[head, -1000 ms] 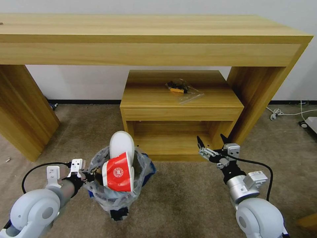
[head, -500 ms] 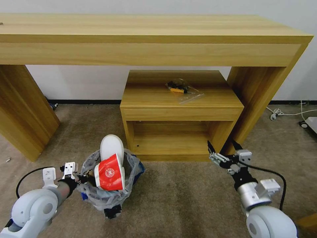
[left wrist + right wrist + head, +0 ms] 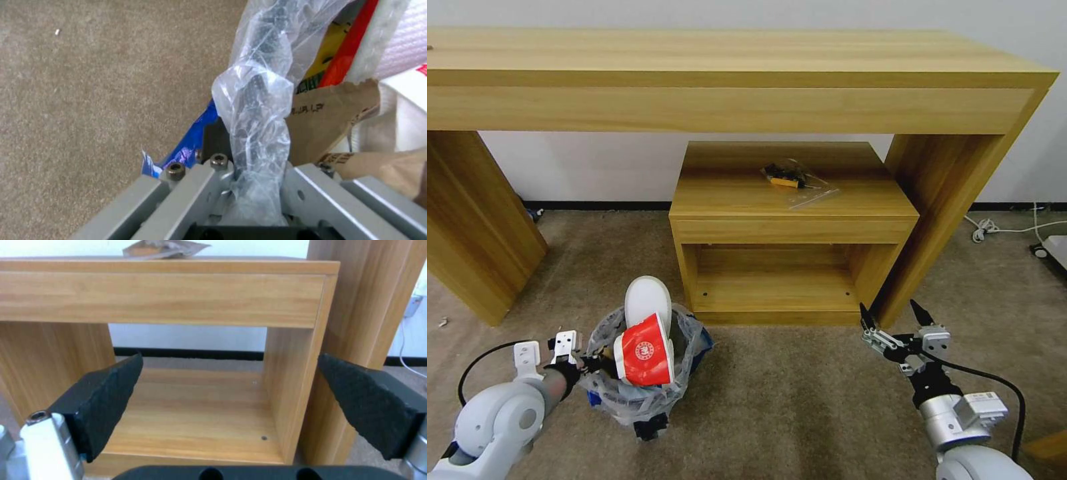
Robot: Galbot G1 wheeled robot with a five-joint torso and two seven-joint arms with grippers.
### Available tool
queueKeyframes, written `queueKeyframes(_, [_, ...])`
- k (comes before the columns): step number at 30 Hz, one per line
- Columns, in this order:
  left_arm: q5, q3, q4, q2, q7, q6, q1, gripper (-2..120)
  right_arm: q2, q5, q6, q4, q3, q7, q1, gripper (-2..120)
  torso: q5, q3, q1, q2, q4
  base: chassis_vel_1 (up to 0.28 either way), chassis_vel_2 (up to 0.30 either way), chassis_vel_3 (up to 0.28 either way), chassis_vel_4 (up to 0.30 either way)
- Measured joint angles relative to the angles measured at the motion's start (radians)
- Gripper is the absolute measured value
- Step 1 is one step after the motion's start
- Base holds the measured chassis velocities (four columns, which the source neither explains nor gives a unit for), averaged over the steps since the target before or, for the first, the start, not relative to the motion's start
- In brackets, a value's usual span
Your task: Pick up the trash bin and place the garbage on the floor into it.
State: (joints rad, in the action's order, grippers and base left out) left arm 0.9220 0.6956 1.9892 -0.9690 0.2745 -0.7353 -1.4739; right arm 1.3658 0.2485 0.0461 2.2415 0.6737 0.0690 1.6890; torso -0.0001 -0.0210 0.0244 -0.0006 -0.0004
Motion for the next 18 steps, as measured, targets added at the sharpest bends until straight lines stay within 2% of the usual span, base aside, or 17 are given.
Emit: queueKeyframes(18, [-0.025,0.003,-0.076,-0.013,-0.06,0.006,0.016,0,0.001,0.015,0.023,0.002,-0.019,-0.007,-0.031,100,0.0004,0.0,0.0,0.0,0.0002,0.0,0.0,0.0,0.0])
